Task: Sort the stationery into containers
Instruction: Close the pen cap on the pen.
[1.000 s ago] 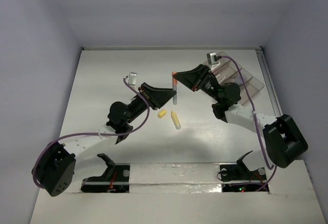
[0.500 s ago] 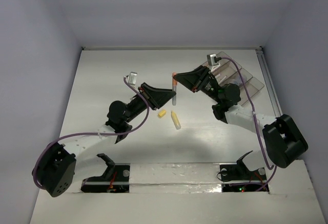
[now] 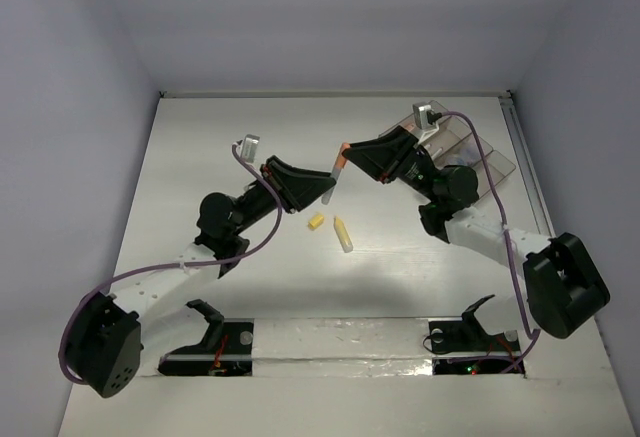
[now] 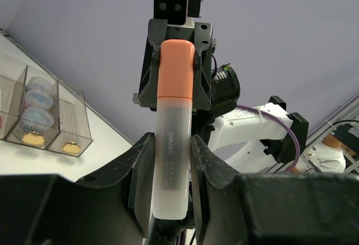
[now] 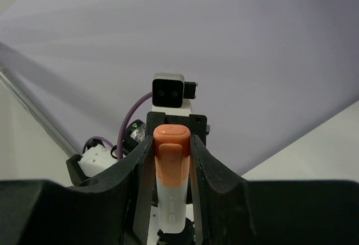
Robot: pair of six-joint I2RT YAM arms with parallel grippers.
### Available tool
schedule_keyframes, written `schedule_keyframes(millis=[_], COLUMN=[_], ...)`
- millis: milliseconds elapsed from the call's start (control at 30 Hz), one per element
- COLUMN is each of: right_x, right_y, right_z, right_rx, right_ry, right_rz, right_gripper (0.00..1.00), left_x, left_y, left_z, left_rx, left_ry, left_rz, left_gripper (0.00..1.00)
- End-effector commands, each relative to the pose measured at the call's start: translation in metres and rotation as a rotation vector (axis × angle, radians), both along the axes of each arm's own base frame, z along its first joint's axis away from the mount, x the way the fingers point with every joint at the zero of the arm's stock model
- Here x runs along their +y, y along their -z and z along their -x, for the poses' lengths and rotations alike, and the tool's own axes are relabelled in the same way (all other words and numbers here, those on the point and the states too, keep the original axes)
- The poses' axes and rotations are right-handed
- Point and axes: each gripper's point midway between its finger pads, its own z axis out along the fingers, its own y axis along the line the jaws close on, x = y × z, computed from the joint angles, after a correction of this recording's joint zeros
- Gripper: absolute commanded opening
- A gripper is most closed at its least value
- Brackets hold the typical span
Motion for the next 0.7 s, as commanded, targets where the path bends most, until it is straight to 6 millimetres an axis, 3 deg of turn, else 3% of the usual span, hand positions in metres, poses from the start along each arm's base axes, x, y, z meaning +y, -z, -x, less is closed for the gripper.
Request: schedule_keyframes(millis=[0,433,667], right_x=[0.005,0.032,0.034], right_y=[0.001,0.037,0.056], right_z=[0.046,0.048,0.049], right_rx=[-0.196,-0.154,-0.131], right_ry=[-0.136,-0.121,-0.116], right_rz=[0.052,0.172,0.213], right_gripper=[0.12,0.05,0.03], left_x=[0.028,0.027,0.032], left_y=[-0.071,-0.098,-0.113], left_z=[-0.014,-0.016,-0.020], left_rx=[-0.132,-0.174,-0.208], left_ry=[-0.133,-0.111,-0.141], left_rz=[0.161,0.206,0.203], left_gripper=[0.00,0.00,0.00])
